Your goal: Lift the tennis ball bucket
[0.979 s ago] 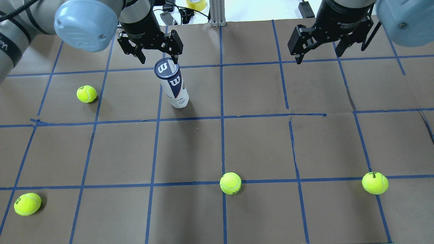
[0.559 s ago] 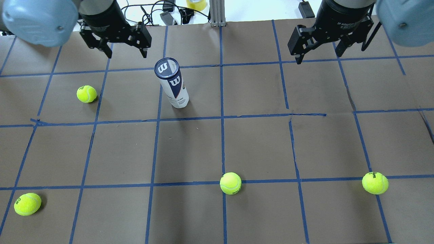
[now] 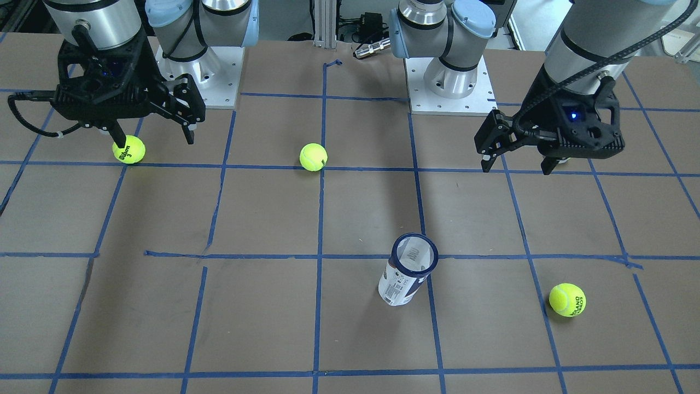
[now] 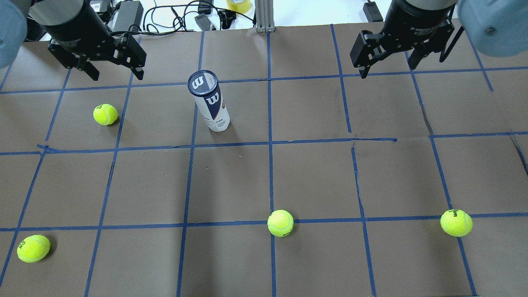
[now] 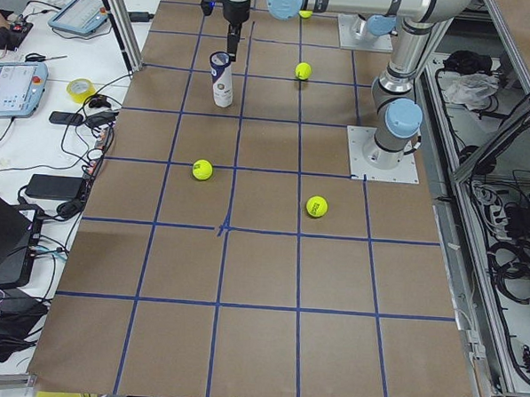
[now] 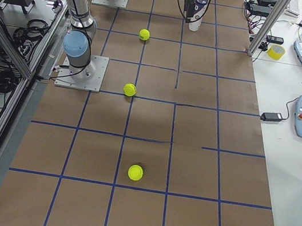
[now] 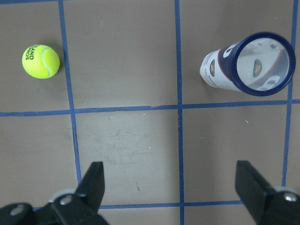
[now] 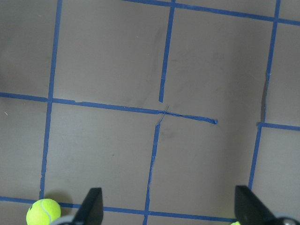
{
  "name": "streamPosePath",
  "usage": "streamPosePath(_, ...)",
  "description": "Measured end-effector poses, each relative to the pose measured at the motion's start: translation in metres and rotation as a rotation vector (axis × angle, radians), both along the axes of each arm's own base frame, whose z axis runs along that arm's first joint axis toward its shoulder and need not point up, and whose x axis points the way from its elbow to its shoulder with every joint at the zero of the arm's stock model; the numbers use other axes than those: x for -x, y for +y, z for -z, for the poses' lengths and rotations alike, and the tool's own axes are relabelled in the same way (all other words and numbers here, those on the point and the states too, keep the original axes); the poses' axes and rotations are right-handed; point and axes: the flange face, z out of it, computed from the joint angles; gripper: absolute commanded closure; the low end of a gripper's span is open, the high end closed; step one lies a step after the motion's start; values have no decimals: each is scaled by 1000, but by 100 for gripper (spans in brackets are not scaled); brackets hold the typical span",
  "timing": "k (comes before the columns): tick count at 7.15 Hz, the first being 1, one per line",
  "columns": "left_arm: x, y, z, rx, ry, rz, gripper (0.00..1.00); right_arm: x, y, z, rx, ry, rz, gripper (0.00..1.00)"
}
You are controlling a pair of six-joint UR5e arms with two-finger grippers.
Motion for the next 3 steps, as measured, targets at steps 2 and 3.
streamPosePath(2, -2, 13, 2, -6, 2, -1, 0, 0, 0, 0, -1, 0, 0, 0)
streamPosePath(3, -1, 16, 3, -6, 3, 0, 0, 0, 0, 0, -1, 0, 0, 0)
